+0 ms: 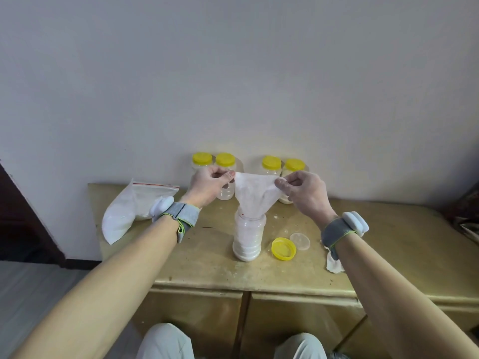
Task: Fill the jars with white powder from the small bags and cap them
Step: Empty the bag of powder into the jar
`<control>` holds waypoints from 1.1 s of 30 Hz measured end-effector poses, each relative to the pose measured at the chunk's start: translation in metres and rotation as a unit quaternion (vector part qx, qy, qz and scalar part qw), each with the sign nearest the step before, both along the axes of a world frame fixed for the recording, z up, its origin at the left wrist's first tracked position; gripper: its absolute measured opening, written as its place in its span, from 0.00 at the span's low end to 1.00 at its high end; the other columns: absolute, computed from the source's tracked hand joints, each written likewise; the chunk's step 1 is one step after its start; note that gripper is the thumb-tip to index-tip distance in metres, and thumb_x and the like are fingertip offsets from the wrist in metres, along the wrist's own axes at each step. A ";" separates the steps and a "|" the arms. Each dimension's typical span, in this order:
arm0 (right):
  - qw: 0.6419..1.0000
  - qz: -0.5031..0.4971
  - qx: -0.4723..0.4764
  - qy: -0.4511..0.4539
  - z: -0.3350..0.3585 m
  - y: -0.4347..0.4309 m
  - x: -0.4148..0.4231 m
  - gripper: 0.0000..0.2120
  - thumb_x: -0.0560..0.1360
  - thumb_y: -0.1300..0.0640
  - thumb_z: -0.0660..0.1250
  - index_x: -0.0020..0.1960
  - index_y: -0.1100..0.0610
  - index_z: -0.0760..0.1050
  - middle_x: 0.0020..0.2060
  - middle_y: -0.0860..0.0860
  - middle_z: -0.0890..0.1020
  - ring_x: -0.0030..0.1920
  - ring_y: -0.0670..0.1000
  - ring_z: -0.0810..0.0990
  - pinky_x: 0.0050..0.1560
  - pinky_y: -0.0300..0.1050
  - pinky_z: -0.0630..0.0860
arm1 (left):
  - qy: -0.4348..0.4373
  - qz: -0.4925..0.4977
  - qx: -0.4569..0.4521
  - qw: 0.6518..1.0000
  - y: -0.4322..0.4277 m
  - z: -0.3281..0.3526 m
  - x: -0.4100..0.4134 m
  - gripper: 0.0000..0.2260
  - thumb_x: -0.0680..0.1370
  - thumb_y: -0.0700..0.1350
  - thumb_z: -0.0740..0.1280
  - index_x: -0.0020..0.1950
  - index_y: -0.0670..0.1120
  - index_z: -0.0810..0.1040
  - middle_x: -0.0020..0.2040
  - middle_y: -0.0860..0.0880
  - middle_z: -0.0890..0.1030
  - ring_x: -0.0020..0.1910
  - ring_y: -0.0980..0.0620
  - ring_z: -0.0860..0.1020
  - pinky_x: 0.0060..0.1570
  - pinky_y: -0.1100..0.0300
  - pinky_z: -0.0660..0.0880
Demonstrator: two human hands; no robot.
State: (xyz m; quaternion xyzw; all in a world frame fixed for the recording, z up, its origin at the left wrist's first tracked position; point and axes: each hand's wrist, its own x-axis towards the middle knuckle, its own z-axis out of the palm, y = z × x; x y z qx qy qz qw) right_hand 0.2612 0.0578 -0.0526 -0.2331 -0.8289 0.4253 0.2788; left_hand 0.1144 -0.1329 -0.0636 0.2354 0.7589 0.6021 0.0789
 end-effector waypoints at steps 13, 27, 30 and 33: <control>0.994 -0.067 0.062 0.055 -0.002 -0.016 -0.001 0.12 0.74 0.48 0.72 0.41 0.54 0.74 0.33 0.45 0.76 0.36 0.45 0.75 0.42 0.40 0.71 | -0.066 0.018 0.002 0.998 0.011 -0.006 0.006 0.08 0.82 0.48 0.64 0.43 0.49 0.73 0.49 0.47 0.84 0.48 0.45 0.84 0.36 0.61 0.77; 0.995 0.081 0.027 -0.047 -0.016 -0.033 -0.022 0.04 0.77 0.58 0.68 0.47 0.50 0.80 0.40 0.49 0.86 0.39 0.49 0.84 0.47 0.46 0.81 | -0.155 -0.118 -0.026 0.981 0.014 -0.011 0.019 0.09 0.80 0.40 0.66 0.59 0.46 0.81 0.47 0.50 0.83 0.44 0.54 0.81 0.47 0.58 0.76; 0.994 0.092 0.028 -0.058 -0.020 -0.032 -0.024 0.03 0.77 0.58 0.69 0.48 0.53 0.81 0.35 0.46 0.84 0.40 0.47 0.83 0.50 0.49 0.81 | -0.078 -0.107 -0.068 0.989 0.016 -0.011 0.023 0.05 0.80 0.42 0.70 0.55 0.46 0.82 0.47 0.49 0.82 0.43 0.57 0.79 0.44 0.63 0.74; 0.998 0.047 0.034 -0.026 -0.018 -0.027 -0.021 0.03 0.78 0.55 0.69 0.47 0.53 0.80 0.37 0.47 0.83 0.43 0.50 0.83 0.48 0.47 0.79 | -0.020 -0.067 -0.070 0.995 0.014 -0.012 0.014 0.03 0.81 0.42 0.69 0.52 0.44 0.80 0.45 0.46 0.81 0.39 0.57 0.77 0.39 0.68 0.73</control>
